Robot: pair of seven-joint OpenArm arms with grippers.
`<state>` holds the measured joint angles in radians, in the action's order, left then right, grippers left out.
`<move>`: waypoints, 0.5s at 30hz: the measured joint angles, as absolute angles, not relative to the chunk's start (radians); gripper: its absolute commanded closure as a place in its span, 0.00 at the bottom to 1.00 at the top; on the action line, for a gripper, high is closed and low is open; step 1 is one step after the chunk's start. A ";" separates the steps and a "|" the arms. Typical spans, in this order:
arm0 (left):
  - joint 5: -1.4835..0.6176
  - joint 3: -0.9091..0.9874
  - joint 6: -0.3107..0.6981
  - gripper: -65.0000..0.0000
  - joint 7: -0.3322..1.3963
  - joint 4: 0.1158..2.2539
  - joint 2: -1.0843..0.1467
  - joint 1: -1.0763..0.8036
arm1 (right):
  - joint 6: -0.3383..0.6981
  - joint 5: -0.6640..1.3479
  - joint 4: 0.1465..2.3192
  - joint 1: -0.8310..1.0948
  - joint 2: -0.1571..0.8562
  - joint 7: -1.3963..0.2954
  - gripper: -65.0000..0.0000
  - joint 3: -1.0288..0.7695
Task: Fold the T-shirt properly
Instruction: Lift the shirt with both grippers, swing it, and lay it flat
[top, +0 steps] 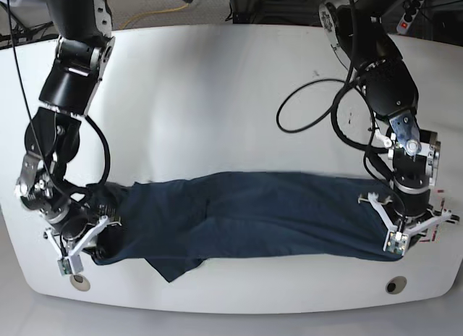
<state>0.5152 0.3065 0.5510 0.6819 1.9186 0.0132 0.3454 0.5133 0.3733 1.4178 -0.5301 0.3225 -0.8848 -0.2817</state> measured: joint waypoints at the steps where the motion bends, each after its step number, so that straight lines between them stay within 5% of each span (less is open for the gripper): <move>1: 0.516 0.307 0.551 1.00 0.706 1.918 0.013 0.375 | 0.510 0.349 1.398 -0.558 0.323 -0.877 1.00 -0.270; 15: 0.510 0.241 0.553 1.00 0.770 1.888 -0.118 0.748 | 0.513 0.288 1.296 -0.997 0.390 -0.913 1.00 -0.062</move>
